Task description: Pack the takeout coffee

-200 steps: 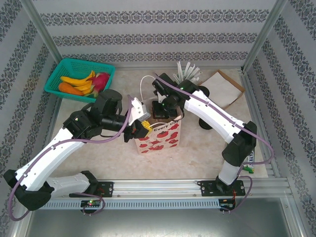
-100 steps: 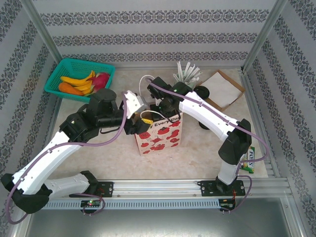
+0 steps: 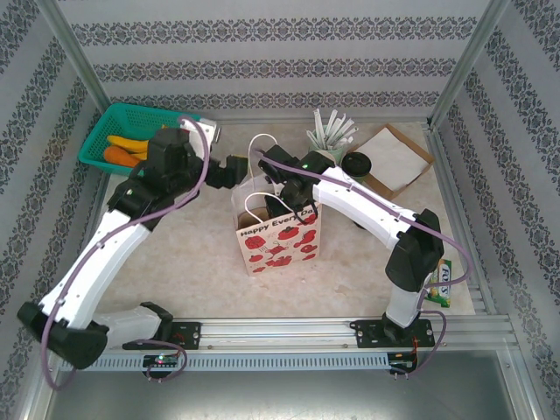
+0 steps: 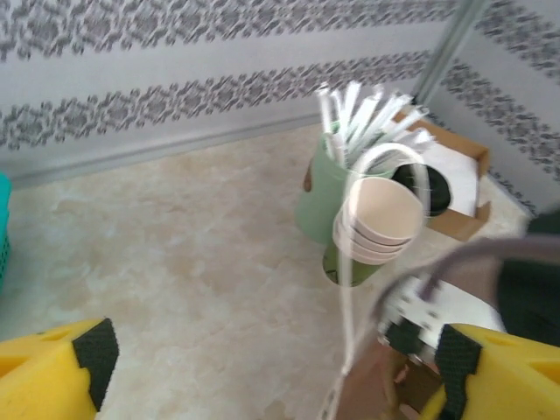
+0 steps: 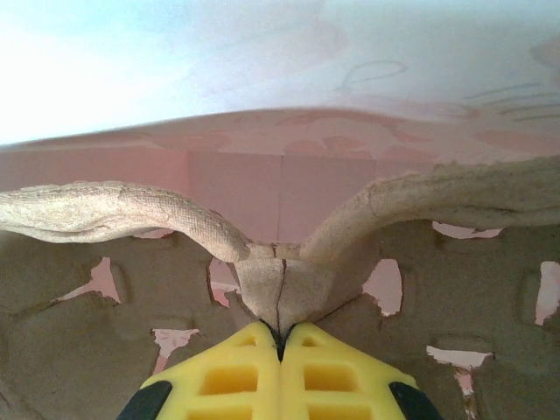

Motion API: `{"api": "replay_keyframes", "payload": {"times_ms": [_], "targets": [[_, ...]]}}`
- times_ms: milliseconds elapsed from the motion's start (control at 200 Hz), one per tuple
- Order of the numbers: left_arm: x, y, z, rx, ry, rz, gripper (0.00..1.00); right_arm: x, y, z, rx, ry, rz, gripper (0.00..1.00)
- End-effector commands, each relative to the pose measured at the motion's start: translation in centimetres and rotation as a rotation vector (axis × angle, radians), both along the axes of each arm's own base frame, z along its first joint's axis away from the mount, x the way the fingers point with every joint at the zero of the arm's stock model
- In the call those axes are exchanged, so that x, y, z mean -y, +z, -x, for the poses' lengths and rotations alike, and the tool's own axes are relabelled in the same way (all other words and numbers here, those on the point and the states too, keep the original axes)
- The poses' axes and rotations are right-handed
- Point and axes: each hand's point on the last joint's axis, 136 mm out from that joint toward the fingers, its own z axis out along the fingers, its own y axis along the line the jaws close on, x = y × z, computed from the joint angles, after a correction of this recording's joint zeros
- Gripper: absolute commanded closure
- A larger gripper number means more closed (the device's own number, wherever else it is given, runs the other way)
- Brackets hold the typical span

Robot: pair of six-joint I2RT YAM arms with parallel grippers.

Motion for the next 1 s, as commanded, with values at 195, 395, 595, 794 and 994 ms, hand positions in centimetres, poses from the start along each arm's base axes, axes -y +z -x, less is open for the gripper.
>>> {"api": "replay_keyframes", "payload": {"times_ms": [195,395,595,794,994], "targets": [[3.5,-1.1,-2.8,-0.103,-0.097,0.083,0.18,-0.9,0.1,1.4,-0.071,0.036,-0.044,1.00],[5.4,-2.3,-3.6,-0.159,-0.165,0.116,0.82,-1.4,-0.3,1.5,-0.165,-0.003,-0.078,1.00],[5.5,-2.7,-3.2,-0.170,-0.176,0.131,1.00,-0.2,-2.3,1.6,-0.237,-0.032,-0.010,1.00],[3.8,-1.9,-2.4,-0.140,-0.124,0.069,0.46,-0.7,-1.4,1.4,-0.219,-0.025,-0.033,1.00],[2.7,0.0,3.4,-0.016,-0.238,0.084,0.29,-0.8,-0.9,1.2,-0.203,-0.026,-0.047,1.00]]}}
